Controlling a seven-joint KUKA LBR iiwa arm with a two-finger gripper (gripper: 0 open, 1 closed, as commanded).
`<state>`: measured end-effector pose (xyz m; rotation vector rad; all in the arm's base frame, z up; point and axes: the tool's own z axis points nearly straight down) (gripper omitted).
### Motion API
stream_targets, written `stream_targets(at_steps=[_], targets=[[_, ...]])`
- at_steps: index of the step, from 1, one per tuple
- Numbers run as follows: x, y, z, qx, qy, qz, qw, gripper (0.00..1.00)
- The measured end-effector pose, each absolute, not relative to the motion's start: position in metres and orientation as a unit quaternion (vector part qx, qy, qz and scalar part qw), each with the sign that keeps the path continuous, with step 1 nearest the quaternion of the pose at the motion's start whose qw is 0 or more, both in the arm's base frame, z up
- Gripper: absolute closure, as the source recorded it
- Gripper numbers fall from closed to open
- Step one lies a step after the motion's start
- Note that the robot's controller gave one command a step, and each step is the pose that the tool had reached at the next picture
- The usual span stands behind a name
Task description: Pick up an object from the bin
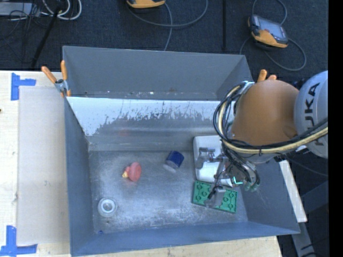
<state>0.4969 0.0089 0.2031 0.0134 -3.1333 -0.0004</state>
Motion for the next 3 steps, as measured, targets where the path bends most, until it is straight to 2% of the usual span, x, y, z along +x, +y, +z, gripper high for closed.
stream_targets(at_steps=[1,2,3], targets=[[0.4999,-0.0271,0.0743,0.177,-0.984,-0.001,0.004,0.0],[0.5009,-0.0267,0.0765,0.176,-0.984,-0.001,0.002,1.0],[0.501,-0.027,0.0766,0.175,-0.984,-0.001,0.002,0.0]])
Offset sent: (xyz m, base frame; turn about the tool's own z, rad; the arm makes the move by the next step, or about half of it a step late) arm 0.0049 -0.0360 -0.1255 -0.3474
